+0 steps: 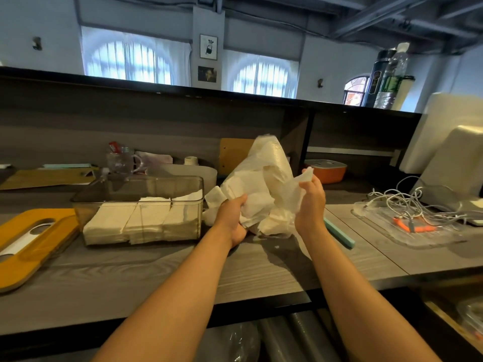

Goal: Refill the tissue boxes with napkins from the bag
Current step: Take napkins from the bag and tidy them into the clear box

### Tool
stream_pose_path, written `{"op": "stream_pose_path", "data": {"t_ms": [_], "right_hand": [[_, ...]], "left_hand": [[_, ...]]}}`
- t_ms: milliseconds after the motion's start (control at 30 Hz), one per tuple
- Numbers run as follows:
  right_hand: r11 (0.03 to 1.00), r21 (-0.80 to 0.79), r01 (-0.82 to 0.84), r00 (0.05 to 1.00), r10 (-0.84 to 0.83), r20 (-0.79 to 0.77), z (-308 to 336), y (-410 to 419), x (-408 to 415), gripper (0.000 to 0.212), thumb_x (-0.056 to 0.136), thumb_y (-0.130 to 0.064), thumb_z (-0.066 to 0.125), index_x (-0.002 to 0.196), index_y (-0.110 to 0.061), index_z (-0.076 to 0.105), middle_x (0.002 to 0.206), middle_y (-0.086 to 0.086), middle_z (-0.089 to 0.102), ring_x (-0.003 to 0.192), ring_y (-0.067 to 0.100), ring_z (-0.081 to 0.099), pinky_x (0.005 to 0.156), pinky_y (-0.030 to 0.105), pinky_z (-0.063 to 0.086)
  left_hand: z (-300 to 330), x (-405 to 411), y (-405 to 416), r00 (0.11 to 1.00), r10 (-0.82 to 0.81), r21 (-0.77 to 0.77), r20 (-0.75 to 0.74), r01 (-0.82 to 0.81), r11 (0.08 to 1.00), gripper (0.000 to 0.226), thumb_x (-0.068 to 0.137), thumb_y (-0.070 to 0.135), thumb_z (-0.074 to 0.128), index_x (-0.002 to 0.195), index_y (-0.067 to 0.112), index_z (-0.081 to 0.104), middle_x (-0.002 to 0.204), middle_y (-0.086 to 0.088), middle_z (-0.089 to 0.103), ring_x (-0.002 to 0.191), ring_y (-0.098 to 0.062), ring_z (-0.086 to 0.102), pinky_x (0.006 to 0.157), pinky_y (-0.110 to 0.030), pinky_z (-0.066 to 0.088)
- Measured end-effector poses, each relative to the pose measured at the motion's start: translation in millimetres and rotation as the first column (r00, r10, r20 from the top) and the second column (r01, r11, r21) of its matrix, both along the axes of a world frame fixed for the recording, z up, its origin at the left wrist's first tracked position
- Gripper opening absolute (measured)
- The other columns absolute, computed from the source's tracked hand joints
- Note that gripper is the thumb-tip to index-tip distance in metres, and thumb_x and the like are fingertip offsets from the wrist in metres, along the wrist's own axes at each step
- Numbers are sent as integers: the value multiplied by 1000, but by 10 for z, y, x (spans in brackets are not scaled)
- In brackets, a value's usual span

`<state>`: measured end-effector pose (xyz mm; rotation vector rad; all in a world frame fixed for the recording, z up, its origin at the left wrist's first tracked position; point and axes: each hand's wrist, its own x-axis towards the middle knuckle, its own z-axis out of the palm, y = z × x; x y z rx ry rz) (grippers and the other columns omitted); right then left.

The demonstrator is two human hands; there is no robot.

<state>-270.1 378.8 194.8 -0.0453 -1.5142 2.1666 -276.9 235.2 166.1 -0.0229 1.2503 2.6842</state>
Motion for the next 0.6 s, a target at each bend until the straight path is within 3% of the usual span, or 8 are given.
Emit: {"op": "stream_pose_path", "data": {"t_ms": [100, 200, 267, 333, 467, 600], "right_hand": [[980, -17, -199, 973, 196, -124, 36, 64, 46, 33, 96, -14, 50, 123, -30, 56, 125, 5, 57, 114, 24, 57, 84, 36, 56], [924, 165, -344, 922, 366, -128, 33, -36, 47, 38, 95, -10, 57, 129, -26, 55, 129, 8, 59, 116, 25, 61, 86, 36, 57], [900, 325, -291, 946, 322, -44, 5, -140, 52, 42, 93, -10, 61, 131, -27, 53, 130, 5, 58, 117, 23, 59, 87, 36, 57], [884, 390, -258, 961, 275, 11, -43, -179, 23, 45, 92, -8, 61, 132, -28, 52, 127, 2, 58, 116, 20, 58, 85, 34, 57], [876, 397, -273, 959, 283, 36, -71, -155, -11, 43, 93, -4, 58, 130, -28, 54, 123, 1, 60, 114, 19, 59, 84, 33, 57], [941, 322, -105, 993, 118, -22, -69, -87, -56, 58, 90, -4, 65, 141, -23, 45, 130, 5, 59, 116, 22, 59, 94, 42, 55]], "left_hand": [[21, 51, 4, 996, -85, 72, 29, 82, 994, 13, 103, 15, 47, 110, 10, 57, 112, -19, 65, 101, -38, 62, 102, -57, 46], [43, 86, -15, 985, -173, 162, 5, 170, 972, 26, 101, 32, 48, 115, 13, 59, 120, -21, 66, 110, -41, 61, 104, -59, 43], [23, 80, -22, 979, -201, 135, -16, 201, 970, 41, 97, 46, 53, 127, 17, 57, 127, -20, 65, 119, -41, 59, 104, -59, 44], [3, 75, -1, 976, -208, 28, -58, 210, 977, 48, 94, 46, 58, 133, 20, 56, 129, -18, 65, 120, -38, 60, 102, -57, 47], [-41, 34, 67, 987, -103, -251, -121, 70, 966, 38, 98, 25, 60, 135, 15, 55, 125, -12, 67, 115, -31, 64, 100, -51, 52], [-41, 6, 73, 994, -71, -254, -84, 47, 966, 33, 102, 20, 53, 134, 12, 55, 127, -14, 66, 117, -34, 62, 103, -52, 49]]}}
